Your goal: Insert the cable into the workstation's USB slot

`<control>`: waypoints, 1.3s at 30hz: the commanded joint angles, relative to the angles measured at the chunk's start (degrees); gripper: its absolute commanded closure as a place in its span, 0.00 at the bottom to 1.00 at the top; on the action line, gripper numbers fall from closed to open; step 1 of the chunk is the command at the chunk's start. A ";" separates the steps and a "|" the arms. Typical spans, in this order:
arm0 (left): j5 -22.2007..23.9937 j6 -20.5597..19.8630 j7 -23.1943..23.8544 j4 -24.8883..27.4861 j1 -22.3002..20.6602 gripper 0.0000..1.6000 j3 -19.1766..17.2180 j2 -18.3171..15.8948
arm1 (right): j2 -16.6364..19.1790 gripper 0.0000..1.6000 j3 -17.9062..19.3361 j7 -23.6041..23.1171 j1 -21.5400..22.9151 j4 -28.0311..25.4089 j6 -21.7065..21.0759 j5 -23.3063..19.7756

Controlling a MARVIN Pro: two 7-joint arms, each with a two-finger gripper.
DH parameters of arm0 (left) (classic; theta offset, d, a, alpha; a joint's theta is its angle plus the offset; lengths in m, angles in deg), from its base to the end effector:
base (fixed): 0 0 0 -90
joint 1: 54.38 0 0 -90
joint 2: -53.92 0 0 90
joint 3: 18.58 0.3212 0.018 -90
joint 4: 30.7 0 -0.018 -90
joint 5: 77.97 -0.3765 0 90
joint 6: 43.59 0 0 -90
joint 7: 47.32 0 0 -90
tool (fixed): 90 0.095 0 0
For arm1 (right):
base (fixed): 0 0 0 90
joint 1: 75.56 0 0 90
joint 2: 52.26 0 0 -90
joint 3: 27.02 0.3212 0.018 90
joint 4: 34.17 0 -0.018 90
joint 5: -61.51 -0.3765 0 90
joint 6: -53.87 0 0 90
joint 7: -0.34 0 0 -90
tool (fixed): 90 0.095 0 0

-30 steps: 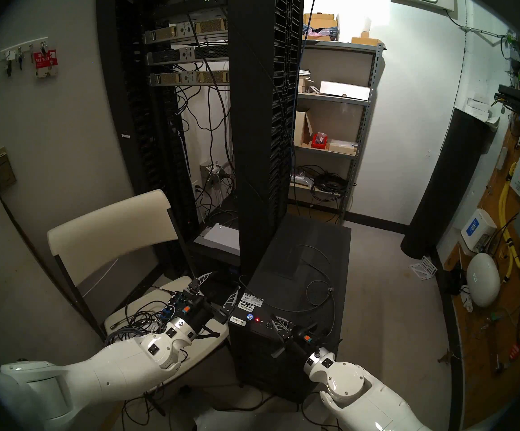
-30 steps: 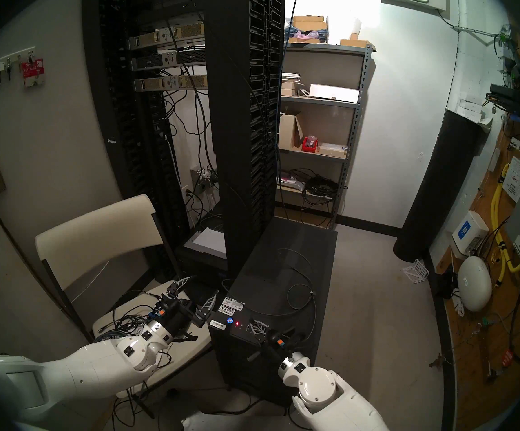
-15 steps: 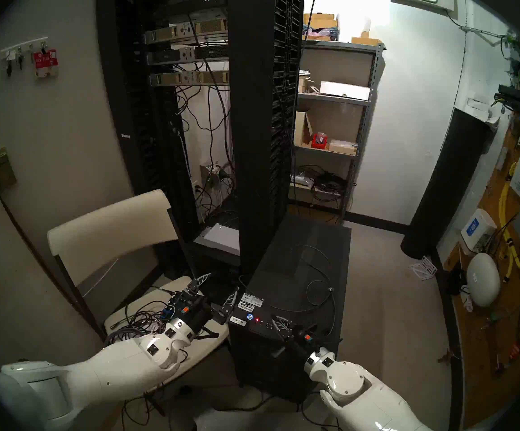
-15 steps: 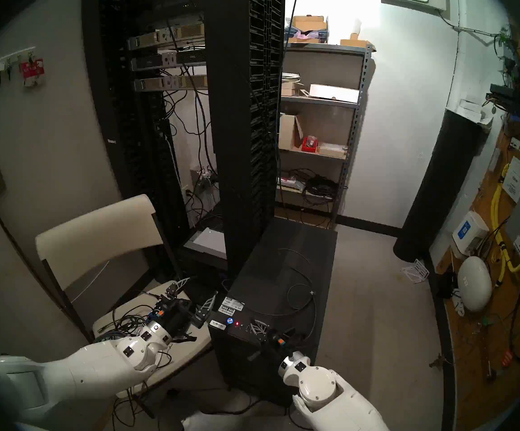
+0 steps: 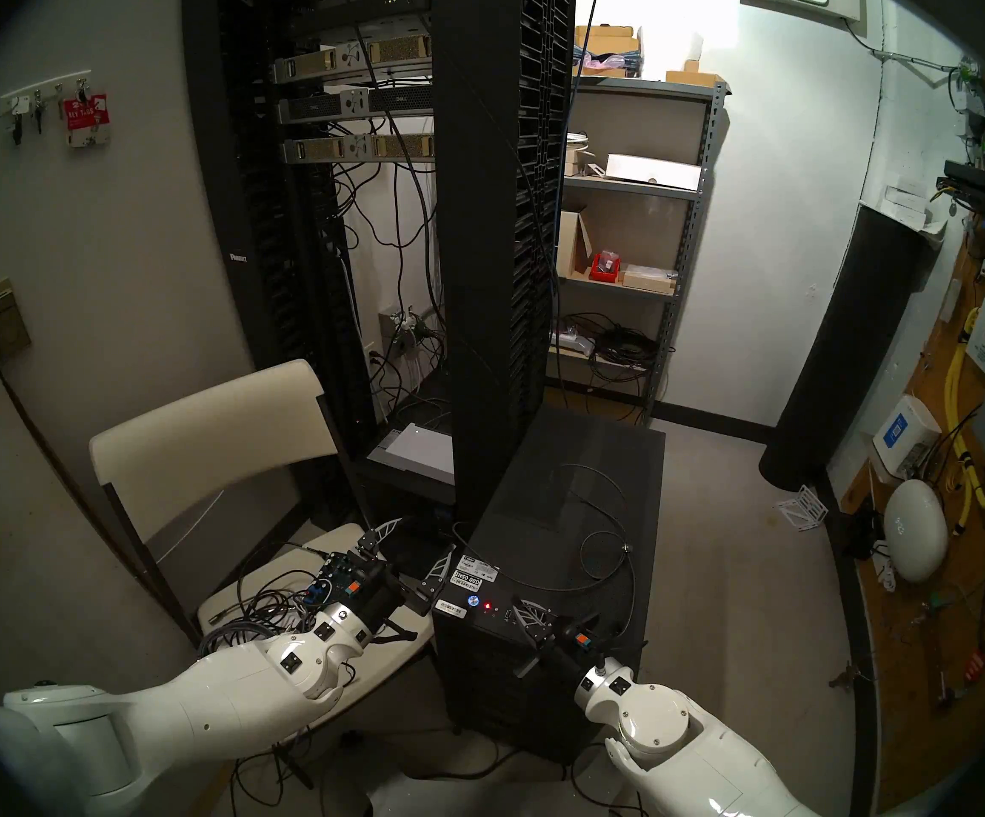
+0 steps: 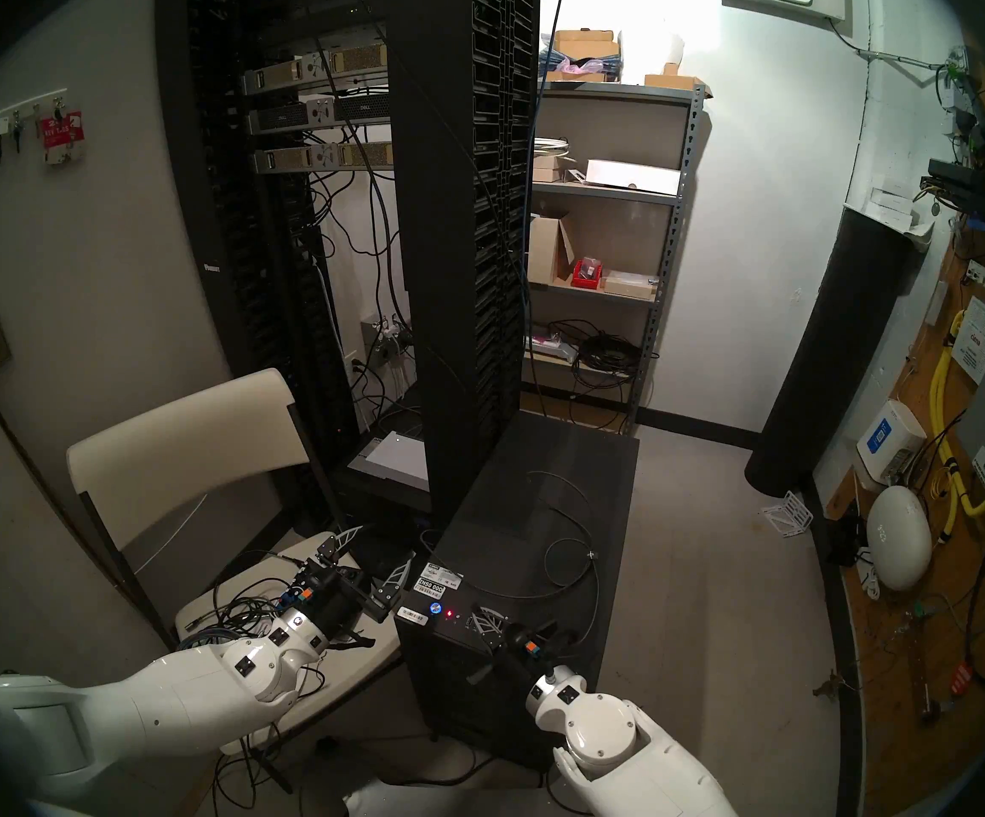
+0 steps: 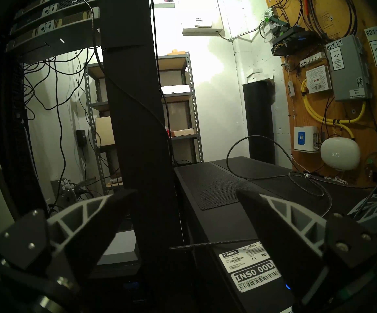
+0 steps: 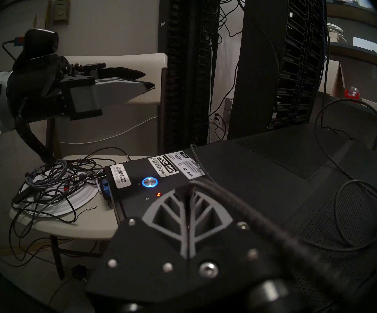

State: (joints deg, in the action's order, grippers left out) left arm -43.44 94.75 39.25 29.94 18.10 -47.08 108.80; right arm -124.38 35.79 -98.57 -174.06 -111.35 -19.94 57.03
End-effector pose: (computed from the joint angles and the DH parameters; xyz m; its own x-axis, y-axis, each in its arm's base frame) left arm 0.4127 0.0062 -0.5117 -0.1554 -0.0632 0.9858 -0.5261 -0.8393 -0.1368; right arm 0.3434 0.0896 -0.5222 0.1259 0.2163 0.9682 0.5953 -0.7972 0.1007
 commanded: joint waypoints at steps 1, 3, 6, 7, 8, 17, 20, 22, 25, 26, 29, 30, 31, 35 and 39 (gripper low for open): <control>-0.44 0.11 -0.70 1.42 -0.33 0.00 -0.48 -0.35 | -0.19 1.00 -0.16 0.49 0.01 -1.24 -1.08 0.40; -0.48 0.11 -0.78 1.43 -0.31 0.00 -0.48 -0.38 | -0.25 1.00 -0.19 0.80 0.00 -1.17 -1.12 0.58; -0.46 0.17 -0.81 1.24 -0.32 0.00 -0.46 -0.36 | -0.25 1.00 -0.28 0.83 0.05 -1.12 -1.68 0.50; -0.44 0.21 -0.80 1.16 -0.33 0.00 -0.45 -0.33 | -0.21 1.00 -0.31 0.61 0.11 -1.06 -1.76 0.34; -0.40 0.26 -0.76 1.07 -0.35 0.00 -0.45 -0.30 | -0.27 1.00 -0.36 0.66 0.11 -1.02 -1.96 0.37; -0.24 0.36 -0.85 0.86 -0.43 0.00 -0.34 -0.27 | -0.07 1.00 -1.10 1.32 -0.86 -2.97 -6.09 0.95; -0.03 0.49 -0.69 0.38 -0.53 0.00 -0.27 -0.10 | -0.18 1.00 -1.05 2.38 -1.36 -3.80 -7.79 1.58; 0.11 0.58 -0.62 0.21 -0.58 0.00 -0.22 -0.06 | -0.35 1.00 -0.90 3.21 -1.70 -4.42 -9.26 1.80; 0.45 0.89 -0.24 -0.36 -0.71 0.00 -0.20 0.16 | -0.66 1.00 -0.66 4.67 -2.12 -4.64 -9.81 2.25; 0.56 1.03 0.00 -0.64 -0.75 0.00 -0.24 0.27 | -0.51 1.00 -0.58 4.82 -2.07 -4.61 -9.98 2.37; 0.66 1.18 0.17 -0.87 -0.77 0.00 -0.30 0.38 | -0.49 1.00 -0.44 5.21 -2.08 -4.52 -10.22 2.50; 0.68 1.24 0.23 -0.96 -0.77 0.00 -0.33 0.43 | -0.46 1.00 -0.40 5.14 -2.06 -4.40 -10.01 2.41; 0.71 1.32 0.29 -1.08 -0.77 0.00 -0.37 0.49 | -0.55 1.00 -0.28 5.14 -2.09 -4.25 -9.79 2.15; 0.41 0.82 -0.29 0.86 -0.34 0.00 -0.59 -0.55 | -0.89 1.00 -0.32 5.03 -1.56 -3.02 -9.26 2.14; 0.26 0.65 -0.70 1.88 -0.08 0.00 -0.73 -1.09 | -1.11 1.00 -0.27 4.56 -1.25 -2.23 -9.22 1.84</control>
State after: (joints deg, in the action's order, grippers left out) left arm -42.68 95.09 39.56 29.66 18.09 -47.14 108.66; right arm -125.23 35.57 -93.45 -175.37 -115.69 -28.73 59.53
